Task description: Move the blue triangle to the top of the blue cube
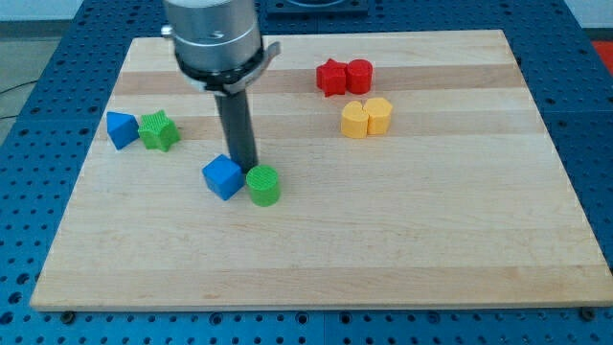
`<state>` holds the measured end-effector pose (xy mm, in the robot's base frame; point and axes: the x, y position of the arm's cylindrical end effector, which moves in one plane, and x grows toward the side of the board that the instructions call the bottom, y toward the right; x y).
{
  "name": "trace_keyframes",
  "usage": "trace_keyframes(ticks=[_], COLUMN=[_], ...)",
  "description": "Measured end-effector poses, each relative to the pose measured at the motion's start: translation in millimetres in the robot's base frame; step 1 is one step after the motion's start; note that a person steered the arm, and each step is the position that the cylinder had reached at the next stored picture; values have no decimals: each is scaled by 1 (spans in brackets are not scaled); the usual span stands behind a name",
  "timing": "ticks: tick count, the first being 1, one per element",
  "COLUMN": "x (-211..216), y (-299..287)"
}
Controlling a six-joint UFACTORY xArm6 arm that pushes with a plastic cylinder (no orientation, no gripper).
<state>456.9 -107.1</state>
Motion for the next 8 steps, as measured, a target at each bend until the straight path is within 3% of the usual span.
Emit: trace_keyframes(ticks=[1,4,5,6,7,8], x=[25,-1,-9,-28,-82,-110], y=[-43,-135,-197,-197,-197,-189])
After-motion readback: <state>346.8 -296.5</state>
